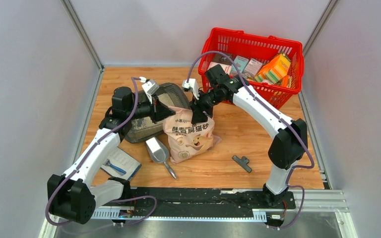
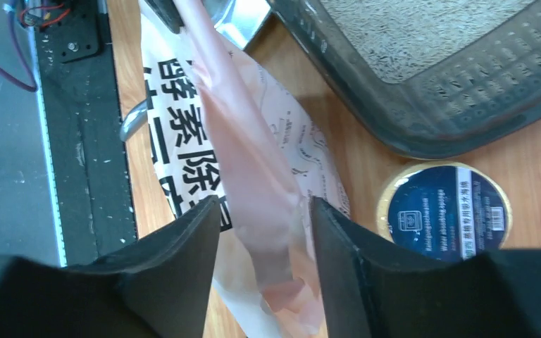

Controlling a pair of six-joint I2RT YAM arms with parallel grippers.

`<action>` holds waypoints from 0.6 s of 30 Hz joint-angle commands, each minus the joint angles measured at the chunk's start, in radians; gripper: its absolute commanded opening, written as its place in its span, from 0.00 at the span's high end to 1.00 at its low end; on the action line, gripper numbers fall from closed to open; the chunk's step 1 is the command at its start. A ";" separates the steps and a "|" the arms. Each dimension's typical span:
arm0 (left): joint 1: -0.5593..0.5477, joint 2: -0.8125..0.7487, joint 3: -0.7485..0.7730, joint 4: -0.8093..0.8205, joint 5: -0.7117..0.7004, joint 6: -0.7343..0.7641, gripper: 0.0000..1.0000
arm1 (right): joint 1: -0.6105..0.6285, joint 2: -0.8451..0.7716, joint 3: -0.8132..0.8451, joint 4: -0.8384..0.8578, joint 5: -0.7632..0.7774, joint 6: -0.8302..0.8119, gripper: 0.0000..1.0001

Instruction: Fill the litter box with clean litter

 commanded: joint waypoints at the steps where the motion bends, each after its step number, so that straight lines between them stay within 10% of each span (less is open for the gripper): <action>1: -0.002 -0.046 0.008 0.046 -0.002 0.004 1.00 | -0.006 -0.015 0.064 0.069 0.079 -0.022 0.55; 5: -0.002 -0.046 0.042 -0.069 -0.006 0.110 0.94 | -0.005 -0.047 0.094 0.102 0.116 -0.045 0.79; 12: -0.002 -0.077 0.174 -0.333 -0.064 0.485 0.32 | 0.032 -0.119 0.111 0.062 0.060 -0.177 1.00; 18: -0.037 -0.135 0.240 -0.341 -0.130 0.757 0.27 | 0.074 -0.162 0.114 0.049 0.086 -0.220 1.00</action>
